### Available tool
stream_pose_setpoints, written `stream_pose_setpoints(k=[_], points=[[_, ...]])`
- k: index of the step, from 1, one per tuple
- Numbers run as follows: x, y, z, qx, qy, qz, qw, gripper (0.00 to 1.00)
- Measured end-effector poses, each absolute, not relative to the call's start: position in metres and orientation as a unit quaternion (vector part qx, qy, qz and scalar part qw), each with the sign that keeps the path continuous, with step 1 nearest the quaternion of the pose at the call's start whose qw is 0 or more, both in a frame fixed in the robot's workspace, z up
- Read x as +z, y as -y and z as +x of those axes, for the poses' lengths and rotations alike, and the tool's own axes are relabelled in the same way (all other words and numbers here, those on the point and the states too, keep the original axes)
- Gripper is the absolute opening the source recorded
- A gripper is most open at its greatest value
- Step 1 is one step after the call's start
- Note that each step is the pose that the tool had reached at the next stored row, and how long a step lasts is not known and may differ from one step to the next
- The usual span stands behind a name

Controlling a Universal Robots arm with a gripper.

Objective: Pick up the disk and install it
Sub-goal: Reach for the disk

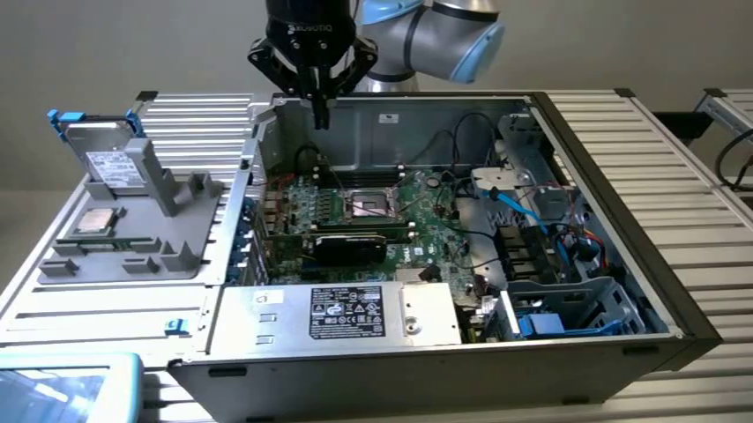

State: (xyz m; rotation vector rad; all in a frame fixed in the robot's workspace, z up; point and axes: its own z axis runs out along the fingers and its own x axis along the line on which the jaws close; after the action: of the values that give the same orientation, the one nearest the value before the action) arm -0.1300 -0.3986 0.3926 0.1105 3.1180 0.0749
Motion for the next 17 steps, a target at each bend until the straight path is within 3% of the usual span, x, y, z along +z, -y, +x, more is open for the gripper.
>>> stream_pose_setpoints(k=[17], points=[[0.393,0.398,-0.18,0.024,-0.999,0.035,0.01,0.11]])
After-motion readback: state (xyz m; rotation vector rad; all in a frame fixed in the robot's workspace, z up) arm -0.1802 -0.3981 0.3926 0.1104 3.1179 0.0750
